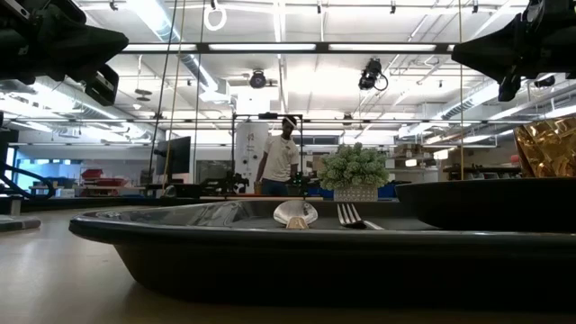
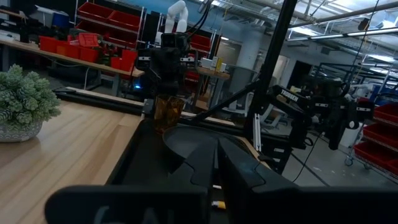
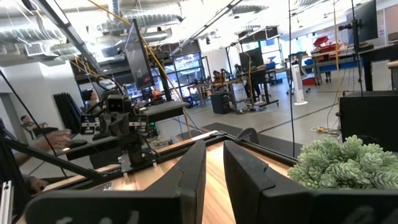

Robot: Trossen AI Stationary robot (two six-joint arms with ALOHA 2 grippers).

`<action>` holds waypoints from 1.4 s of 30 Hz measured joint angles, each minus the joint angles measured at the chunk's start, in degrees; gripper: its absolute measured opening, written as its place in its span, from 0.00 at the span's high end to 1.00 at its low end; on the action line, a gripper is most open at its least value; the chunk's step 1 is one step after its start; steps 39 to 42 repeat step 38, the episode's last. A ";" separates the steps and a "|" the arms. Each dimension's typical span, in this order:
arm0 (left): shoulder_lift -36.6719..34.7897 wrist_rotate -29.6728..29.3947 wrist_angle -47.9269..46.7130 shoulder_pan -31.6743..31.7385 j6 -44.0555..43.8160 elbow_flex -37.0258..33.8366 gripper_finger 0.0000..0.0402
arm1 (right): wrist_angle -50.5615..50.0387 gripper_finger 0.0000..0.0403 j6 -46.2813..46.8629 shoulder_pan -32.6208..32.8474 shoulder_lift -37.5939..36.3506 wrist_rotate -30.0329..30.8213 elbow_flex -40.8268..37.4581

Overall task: Pick and place plate/cup/fork/spoon on tray
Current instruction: Return to Home Position

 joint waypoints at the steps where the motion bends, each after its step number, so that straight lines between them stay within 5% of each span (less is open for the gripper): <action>1: 0.00 0.00 0.00 0.02 0.02 0.00 0.93 | 0.02 0.84 0.00 0.02 0.00 0.00 0.00; 42: 0.00 0.00 0.00 0.01 0.01 0.00 0.93 | 0.00 0.84 0.00 0.02 0.00 0.00 0.00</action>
